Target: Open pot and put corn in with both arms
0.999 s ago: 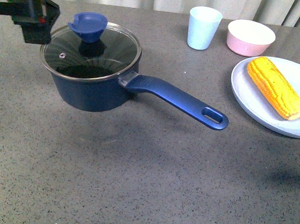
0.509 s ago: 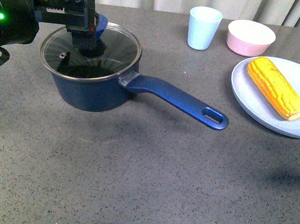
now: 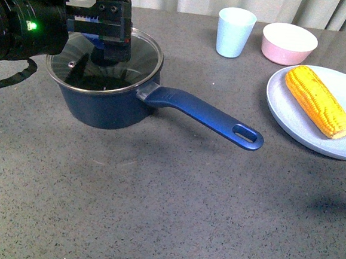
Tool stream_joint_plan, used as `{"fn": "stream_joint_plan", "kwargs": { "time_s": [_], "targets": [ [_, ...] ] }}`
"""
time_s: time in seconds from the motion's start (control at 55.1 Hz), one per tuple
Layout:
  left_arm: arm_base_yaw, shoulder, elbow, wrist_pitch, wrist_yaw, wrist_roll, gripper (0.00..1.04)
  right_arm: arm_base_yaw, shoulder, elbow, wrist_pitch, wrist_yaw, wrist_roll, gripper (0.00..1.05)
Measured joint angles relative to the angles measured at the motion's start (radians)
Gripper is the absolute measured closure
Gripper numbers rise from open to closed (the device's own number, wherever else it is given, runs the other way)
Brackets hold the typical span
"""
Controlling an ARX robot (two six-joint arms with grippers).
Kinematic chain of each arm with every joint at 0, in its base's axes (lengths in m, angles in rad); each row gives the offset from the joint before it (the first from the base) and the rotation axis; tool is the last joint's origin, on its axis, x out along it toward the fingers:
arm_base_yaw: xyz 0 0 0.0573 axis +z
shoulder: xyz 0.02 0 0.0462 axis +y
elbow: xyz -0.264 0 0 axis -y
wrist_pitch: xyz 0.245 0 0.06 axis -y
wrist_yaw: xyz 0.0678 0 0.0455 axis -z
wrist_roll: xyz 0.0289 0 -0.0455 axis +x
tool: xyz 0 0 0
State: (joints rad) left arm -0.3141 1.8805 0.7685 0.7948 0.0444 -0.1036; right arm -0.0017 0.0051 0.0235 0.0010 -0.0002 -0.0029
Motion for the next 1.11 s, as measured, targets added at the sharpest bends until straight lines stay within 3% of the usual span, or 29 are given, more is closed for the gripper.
{"fn": "stream_joint_plan", "kwargs": {
  "time_s": [1.108],
  "targets": [
    [-0.03,0.134,0.12,-0.013,-0.063,0.001,0.09,0.0,0.0,0.0,0.0,0.0,0.0,0.09]
  ]
}}
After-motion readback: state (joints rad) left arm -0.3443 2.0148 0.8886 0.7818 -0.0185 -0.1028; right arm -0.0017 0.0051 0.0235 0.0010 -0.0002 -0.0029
